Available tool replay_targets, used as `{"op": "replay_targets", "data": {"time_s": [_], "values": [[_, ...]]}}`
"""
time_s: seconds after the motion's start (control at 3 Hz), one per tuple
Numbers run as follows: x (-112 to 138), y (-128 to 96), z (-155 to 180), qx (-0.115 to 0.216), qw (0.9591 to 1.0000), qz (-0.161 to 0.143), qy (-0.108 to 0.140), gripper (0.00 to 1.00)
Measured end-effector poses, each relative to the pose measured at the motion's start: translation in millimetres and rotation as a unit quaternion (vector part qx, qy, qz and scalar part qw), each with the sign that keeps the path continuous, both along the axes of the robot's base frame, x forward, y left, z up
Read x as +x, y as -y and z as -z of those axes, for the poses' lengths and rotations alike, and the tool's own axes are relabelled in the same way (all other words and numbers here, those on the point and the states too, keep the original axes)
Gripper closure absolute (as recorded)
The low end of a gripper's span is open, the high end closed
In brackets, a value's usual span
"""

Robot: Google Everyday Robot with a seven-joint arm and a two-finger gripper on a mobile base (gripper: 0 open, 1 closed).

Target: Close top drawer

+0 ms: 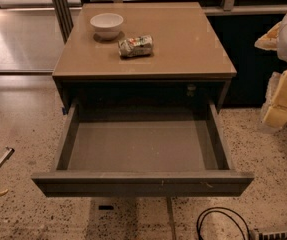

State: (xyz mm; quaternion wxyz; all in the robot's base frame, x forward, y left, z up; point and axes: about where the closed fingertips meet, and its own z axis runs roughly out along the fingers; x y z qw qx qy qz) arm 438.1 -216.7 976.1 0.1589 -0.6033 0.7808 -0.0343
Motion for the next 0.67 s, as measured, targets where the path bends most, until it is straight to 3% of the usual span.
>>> {"op": "replay_targets", "data": {"time_s": [0.33, 0.67], "values": [[0.0, 0.0, 0.0, 0.0, 1.0, 0.0, 0.0, 0.0], [-4.7, -6.8, 6.6, 0.02, 0.9998, -0.007, 0.002, 0.0]]}}
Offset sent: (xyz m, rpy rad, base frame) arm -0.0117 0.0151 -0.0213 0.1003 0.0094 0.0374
